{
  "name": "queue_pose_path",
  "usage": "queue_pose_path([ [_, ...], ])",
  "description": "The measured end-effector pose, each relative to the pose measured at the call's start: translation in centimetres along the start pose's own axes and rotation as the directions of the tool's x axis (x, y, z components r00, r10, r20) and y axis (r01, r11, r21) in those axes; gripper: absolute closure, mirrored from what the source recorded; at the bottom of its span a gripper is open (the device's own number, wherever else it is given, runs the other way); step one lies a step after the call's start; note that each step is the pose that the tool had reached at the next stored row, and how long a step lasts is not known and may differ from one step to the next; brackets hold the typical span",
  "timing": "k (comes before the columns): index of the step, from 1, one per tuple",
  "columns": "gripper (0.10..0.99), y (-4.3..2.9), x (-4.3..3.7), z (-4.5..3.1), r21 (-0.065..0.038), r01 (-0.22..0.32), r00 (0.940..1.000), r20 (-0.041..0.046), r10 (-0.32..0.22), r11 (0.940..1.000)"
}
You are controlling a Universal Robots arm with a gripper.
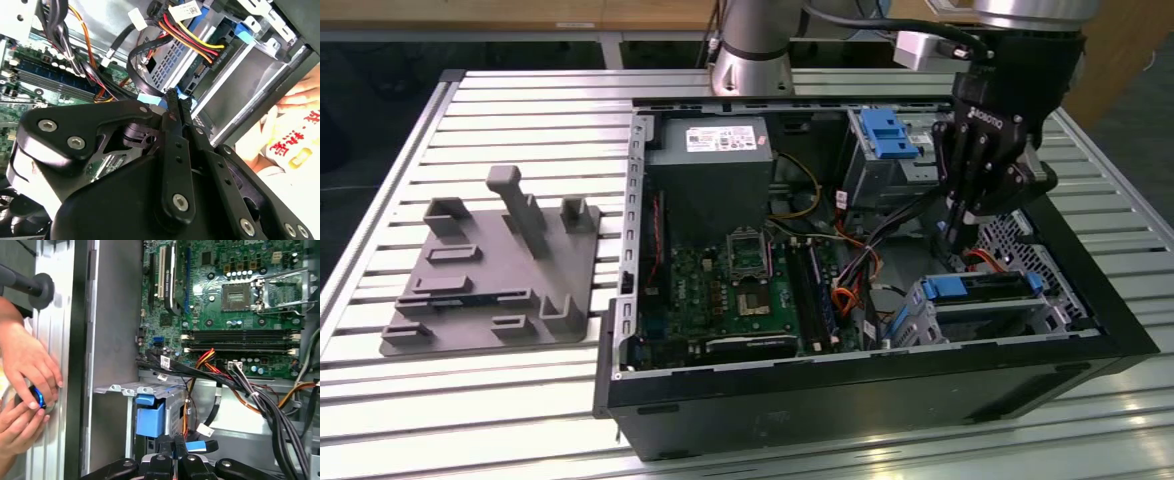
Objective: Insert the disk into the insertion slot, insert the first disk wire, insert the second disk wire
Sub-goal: 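Insert the second disk wire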
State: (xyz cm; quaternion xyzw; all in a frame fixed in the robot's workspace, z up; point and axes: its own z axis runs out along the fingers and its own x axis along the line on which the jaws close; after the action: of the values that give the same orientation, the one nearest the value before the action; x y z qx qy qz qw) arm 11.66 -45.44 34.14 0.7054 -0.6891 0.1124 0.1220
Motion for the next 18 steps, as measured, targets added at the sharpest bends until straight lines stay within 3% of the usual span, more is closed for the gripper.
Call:
queue_pose_path([
  [9, 0.941, 0.0, 0.19, 0.07, -0.001, -0.007, 0.9953, 0.0964, 0.007, 1.0],
  [11, 0.941, -0.18, 0.33, 0.11, -0.008, -0.005, 0.9943, 0.1064, 0.005, 1.0],
  [18, 0.941, -1.68, 0.6, 0.18, -0.049, 0.011, 0.9915, 0.1299, -0.004, 0.9987],
])
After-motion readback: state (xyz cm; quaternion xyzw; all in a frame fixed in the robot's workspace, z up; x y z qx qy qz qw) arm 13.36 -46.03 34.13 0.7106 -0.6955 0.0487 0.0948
